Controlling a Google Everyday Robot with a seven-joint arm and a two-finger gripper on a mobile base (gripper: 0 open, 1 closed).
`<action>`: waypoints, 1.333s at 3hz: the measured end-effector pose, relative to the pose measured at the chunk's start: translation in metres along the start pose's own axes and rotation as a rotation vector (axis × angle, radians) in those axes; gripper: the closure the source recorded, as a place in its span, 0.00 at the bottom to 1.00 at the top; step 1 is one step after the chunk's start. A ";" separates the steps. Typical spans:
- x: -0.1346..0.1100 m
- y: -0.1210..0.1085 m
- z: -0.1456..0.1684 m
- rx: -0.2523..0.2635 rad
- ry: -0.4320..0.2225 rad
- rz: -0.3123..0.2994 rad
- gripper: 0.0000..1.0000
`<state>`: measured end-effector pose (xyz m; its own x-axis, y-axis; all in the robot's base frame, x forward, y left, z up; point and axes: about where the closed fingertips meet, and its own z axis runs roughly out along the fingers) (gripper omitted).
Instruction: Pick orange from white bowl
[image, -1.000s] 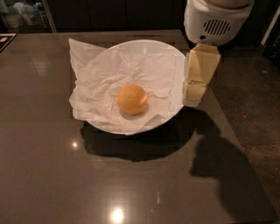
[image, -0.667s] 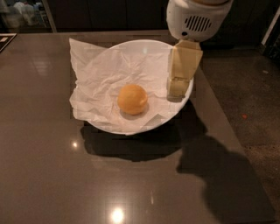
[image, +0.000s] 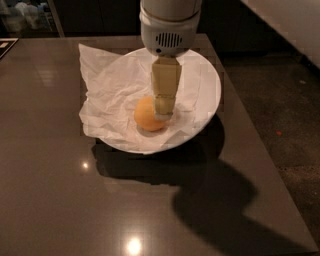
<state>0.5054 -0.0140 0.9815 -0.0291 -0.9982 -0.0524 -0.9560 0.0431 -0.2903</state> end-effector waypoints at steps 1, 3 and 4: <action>-0.015 -0.004 0.023 -0.044 0.016 -0.015 0.00; -0.031 -0.009 0.065 -0.122 0.047 -0.018 0.17; -0.036 -0.009 0.082 -0.156 0.052 -0.022 0.19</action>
Offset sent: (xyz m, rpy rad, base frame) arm 0.0197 0.0224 -0.0690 -0.1018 0.2030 -0.0057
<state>0.5386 0.0245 0.9080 -0.0190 -0.9998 0.0031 -0.9902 0.0184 -0.1383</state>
